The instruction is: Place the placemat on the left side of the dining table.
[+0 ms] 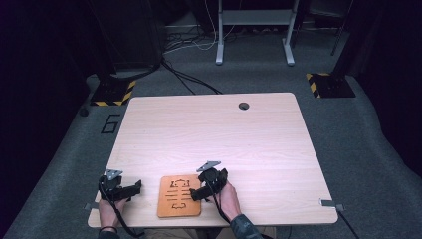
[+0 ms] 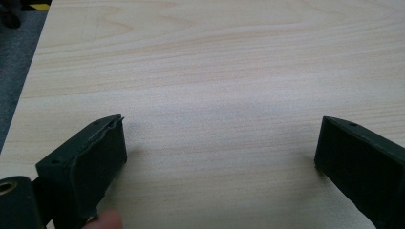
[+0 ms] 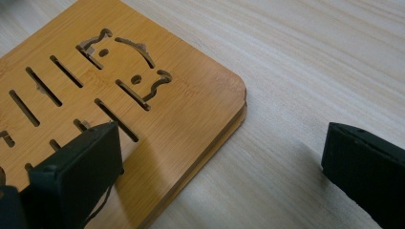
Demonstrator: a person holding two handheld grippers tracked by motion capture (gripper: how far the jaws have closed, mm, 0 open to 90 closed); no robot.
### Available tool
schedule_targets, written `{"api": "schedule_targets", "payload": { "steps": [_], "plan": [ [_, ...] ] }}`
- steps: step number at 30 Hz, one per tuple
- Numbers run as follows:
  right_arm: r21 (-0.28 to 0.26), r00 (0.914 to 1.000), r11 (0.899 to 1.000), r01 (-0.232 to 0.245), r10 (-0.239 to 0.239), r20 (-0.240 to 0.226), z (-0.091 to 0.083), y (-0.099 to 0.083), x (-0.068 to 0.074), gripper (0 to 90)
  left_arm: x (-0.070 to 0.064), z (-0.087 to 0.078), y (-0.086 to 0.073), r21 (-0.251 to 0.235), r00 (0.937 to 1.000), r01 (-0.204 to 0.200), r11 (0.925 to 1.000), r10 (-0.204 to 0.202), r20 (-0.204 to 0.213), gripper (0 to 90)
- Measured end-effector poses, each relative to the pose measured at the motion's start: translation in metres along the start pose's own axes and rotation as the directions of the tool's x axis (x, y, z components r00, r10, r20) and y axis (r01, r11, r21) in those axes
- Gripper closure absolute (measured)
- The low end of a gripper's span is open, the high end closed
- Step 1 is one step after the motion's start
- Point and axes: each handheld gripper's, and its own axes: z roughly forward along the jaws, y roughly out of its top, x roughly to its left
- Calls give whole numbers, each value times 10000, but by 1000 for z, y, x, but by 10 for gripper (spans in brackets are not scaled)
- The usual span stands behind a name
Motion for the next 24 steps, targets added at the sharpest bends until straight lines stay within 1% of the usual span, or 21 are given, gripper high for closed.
{"api": "schedule_targets", "payload": {
  "steps": [6,12,14,16,24],
  "plan": [
    [104,10000,9999,-71,71,56,-1,-1,-1,0,0,0,0,43,10000,-7,10000,7,7,34],
    [137,9999,9999,-106,105,65,-3,-3,-5,0,0,0,0,-23,10000,-11,10000,11,-33,33],
    [158,9999,9998,-141,140,61,-4,-4,-6,0,0,0,0,-27,10000,-8,10000,8,-31,33],
    [169,9998,9997,-172,172,-45,-5,-5,-8,0,0,0,0,-21,10000,-13,10000,13,-29,33],
    [195,9997,9996,-220,221,-38,-8,-9,-12,0,0,0,0,-17,10000,-3,10000,3,-46,33]
  ]
}}
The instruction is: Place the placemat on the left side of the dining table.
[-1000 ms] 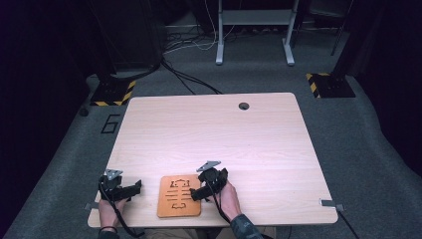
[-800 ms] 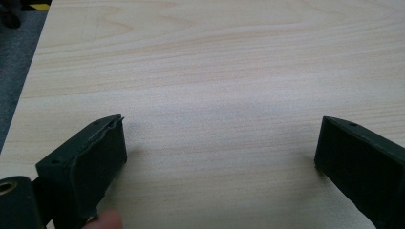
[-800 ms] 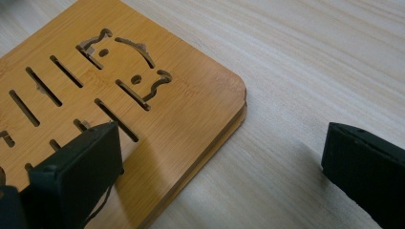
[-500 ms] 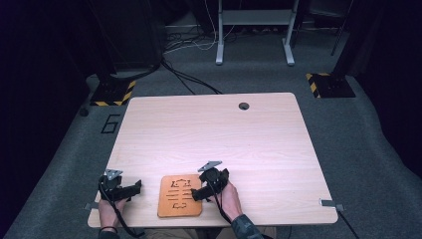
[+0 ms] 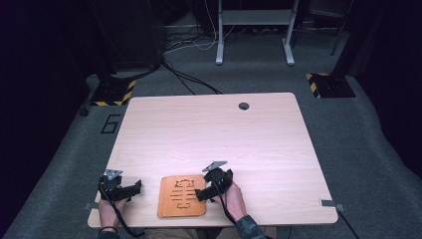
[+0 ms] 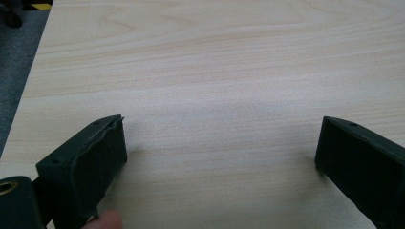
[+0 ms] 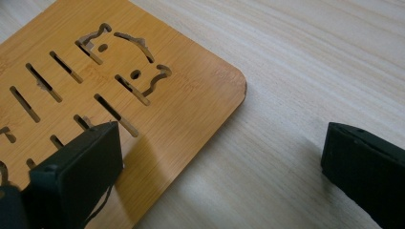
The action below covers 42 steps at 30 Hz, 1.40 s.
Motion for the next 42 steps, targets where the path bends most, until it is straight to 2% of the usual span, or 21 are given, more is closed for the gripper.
{"api": "schedule_targets", "payload": {
  "steps": [13,17,30,33,34,37,41,42],
  "plan": [
    [-6,9998,9999,-127,127,159,-7,-6,-10,0,0,0,0,-13,10000,20,10000,-20,-23,32],
    [87,9991,10000,9,-13,416,-7,-8,-11,0,0,0,0,-15,10000,18,10000,-18,-33,32],
    [-134,9990,9999,51,-45,442,-9,-11,-14,0,-1,0,0,27,9999,38,10000,-38,-96,32],
    [-162,9992,9999,58,-52,400,-9,-12,-14,0,-3,-1,0,46,10000,-57,10000,57,-49,32],
    [-166,9992,9998,53,-47,398,-9,-12,-14,0,-3,-1,0,42,9998,-63,10000,63,-178,32],
    [-216,9991,9997,73,-64,411,-9,-12,-14,0,-5,-4,-1,-33,9999,161,9999,-161,56,25],
    [-212,9991,9997,76,-67,418,-9,-12,-14,0,-10,-12,5,59,9996,99,9999,-100,267,22],
    [-200,9991,9998,89,-80,421,-9,-12,-14,0,-13,-16,9,116,9994,-29,9999,25,333,22]
  ]
}}
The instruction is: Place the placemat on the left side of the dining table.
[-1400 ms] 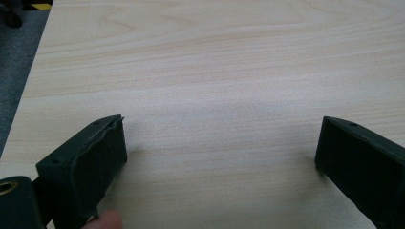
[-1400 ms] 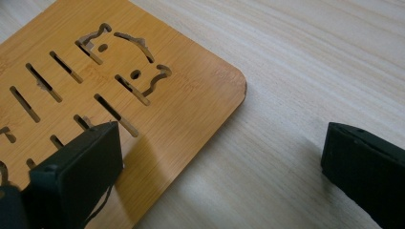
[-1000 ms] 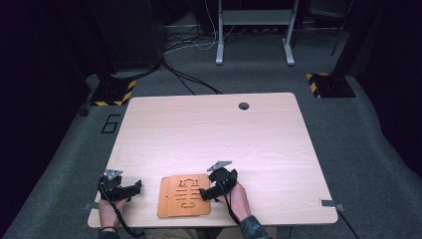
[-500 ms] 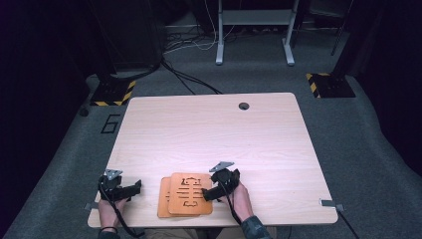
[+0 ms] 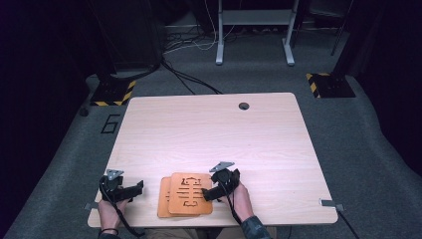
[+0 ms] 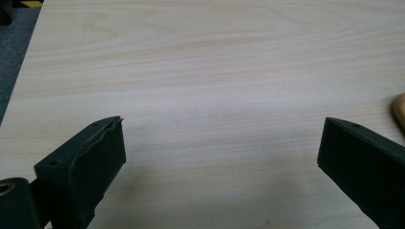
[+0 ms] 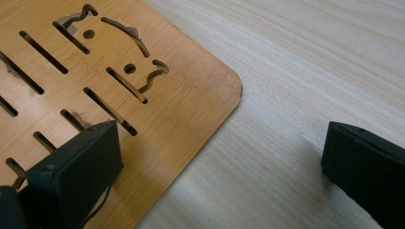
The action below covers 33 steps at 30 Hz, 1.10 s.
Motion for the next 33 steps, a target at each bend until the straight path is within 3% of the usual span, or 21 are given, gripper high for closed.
{"api": "schedule_targets", "payload": {
  "steps": [4,13,20,25,33],
  "plan": [
    [2,10000,10000,-3,3,3,0,0,0,0,-6,-4,4,173,9998,-122,9998,120,138,19],
    [10,10000,10000,10,-10,-1,0,0,0,0,-25,-14,12,661,9945,-303,9974,234,1018,8],
    [-4,10000,10000,4,-4,-2,0,0,0,0,-41,-16,16,1030,9807,-613,9928,408,1910,6],
    [-20,10000,10000,13,-13,0,0,0,0,0,-51,-17,17,1114,9768,-779,9907,535,2072,7],
    [-102,10000,9999,-57,58,44,0,-1,0,0,-64,-20,21,945,9628,-748,9927,472,2661,9]
  ]
}}
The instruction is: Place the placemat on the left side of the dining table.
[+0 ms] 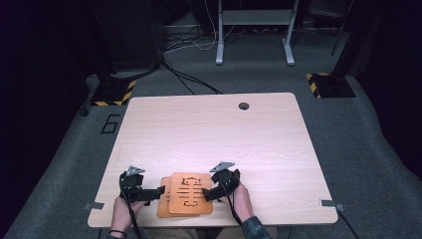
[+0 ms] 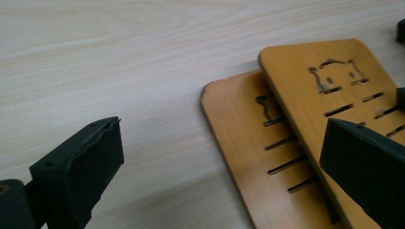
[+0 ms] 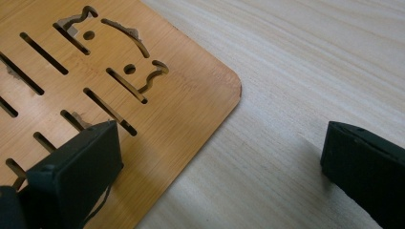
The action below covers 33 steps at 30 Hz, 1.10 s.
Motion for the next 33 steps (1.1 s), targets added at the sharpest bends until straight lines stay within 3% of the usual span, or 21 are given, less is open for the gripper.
{"api": "schedule_targets", "payload": {
  "steps": [16,19,33],
  "plan": [
    [-94,10000,10000,-11,11,14,0,-1,0,0,-25,11,3,197,9951,-407,9990,387,914,1],
    [-88,10000,10000,-5,6,40,0,-1,0,0,-28,13,4,297,9907,-570,9979,529,1251,0],
    [-103,10000,9999,-19,19,18,0,-1,0,0,-41,24,5,369,9730,-448,9983,352,2283,0]
  ]
}}
